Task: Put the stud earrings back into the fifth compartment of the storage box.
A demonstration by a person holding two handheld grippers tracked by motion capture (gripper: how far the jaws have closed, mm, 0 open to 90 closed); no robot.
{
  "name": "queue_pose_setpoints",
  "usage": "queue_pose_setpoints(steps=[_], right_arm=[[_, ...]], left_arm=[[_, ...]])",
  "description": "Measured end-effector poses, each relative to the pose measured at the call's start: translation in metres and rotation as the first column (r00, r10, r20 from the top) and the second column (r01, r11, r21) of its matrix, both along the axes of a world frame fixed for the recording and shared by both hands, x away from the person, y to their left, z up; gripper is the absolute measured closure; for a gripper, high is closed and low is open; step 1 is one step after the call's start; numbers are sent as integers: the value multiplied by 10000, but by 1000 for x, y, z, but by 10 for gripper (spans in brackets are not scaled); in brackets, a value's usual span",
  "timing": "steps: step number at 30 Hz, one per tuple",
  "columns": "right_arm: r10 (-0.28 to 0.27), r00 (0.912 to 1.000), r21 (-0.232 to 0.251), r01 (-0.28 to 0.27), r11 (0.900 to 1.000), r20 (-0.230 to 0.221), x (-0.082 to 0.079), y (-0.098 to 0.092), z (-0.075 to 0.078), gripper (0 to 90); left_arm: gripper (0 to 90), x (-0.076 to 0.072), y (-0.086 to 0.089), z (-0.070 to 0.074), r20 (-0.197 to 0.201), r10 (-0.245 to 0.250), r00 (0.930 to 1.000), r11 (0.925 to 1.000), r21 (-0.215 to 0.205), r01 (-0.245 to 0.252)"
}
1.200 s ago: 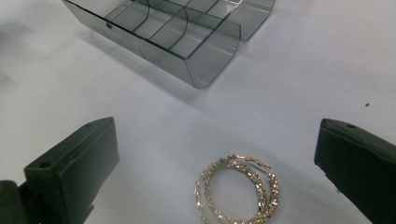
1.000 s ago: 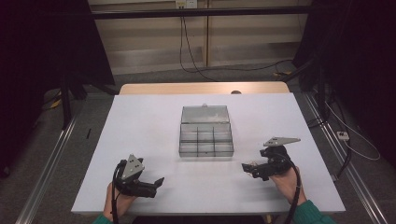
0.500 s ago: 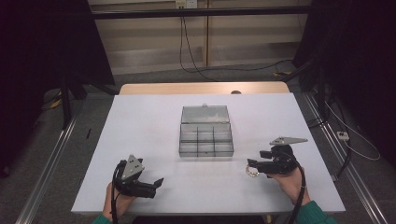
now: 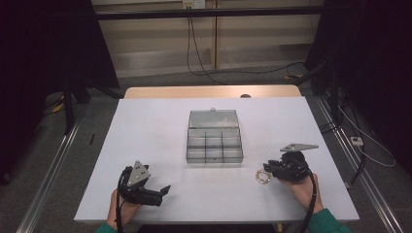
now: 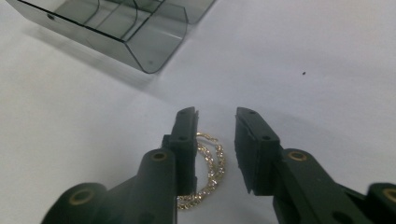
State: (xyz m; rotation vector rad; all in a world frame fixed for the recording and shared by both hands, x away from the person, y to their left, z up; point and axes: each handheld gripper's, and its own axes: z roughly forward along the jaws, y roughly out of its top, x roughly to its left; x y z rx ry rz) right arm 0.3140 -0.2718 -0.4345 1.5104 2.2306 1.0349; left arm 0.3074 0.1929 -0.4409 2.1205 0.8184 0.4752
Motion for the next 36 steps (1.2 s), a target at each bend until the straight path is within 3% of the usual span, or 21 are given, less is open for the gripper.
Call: queue_pose_setpoints(steps=[4,14,23,36], right_arm=[[8,10000,-452,-12,9990,-89,1,2,-3,775],[-20,9997,-1041,-3,9946,-225,2,7,-8,827],[88,9999,-1865,-106,9824,-100,2,14,-12,846],[63,10000,-1646,-69,9863,-43,2,12,-13,880]], left_arm=[[0,1,1,0,8,6,10000,10000,-62,-6],[0,1,0,0,3,26,10000,10000,-39,-26],[0,2,0,-1,-32,-29,10000,10000,32,29],[0,2,-1,-1,-12,-15,10000,10000,18,15]])
